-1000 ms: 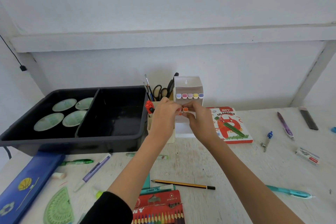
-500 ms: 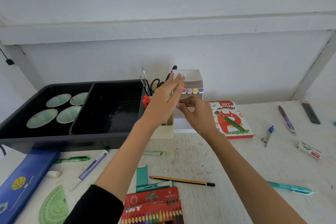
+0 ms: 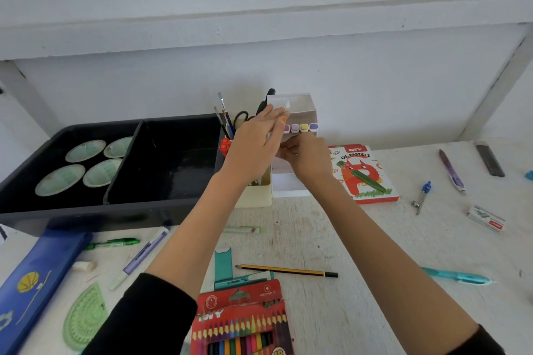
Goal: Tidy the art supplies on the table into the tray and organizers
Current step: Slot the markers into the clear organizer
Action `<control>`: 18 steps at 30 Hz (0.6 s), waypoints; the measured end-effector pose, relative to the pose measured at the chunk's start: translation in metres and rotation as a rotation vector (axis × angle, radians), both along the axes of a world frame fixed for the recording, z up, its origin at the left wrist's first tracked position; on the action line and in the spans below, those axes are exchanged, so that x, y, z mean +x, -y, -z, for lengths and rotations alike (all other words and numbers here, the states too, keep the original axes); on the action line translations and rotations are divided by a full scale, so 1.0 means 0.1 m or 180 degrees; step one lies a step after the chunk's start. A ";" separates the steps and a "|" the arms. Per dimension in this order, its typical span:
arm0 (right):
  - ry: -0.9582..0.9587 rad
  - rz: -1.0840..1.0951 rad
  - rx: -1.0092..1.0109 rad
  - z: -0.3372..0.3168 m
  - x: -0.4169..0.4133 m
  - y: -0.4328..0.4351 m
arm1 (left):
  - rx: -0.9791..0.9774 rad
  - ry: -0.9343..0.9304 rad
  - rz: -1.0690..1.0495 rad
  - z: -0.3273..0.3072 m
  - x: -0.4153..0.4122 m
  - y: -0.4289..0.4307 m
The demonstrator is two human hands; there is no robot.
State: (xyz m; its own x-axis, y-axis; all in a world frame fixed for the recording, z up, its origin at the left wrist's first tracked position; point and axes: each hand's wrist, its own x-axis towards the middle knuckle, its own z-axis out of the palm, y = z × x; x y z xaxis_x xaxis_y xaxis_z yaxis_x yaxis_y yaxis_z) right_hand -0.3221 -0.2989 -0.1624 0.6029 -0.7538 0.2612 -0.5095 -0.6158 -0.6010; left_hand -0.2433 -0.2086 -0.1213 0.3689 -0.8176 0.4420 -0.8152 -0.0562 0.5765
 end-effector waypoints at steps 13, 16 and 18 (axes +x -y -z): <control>0.1032 -0.0110 0.0386 0.15 -0.95 -0.45 | -0.0764 0.0239 -0.0167 0.09 -0.58 -0.15; 0.0840 -0.0093 0.0452 0.27 -1.33 -0.41 | -0.0825 -0.0372 -0.0019 0.31 -1.08 -0.16; 0.0614 -0.0107 0.0467 0.36 -1.54 -0.40 | -0.0592 -0.0631 -0.0025 0.49 -1.30 -0.15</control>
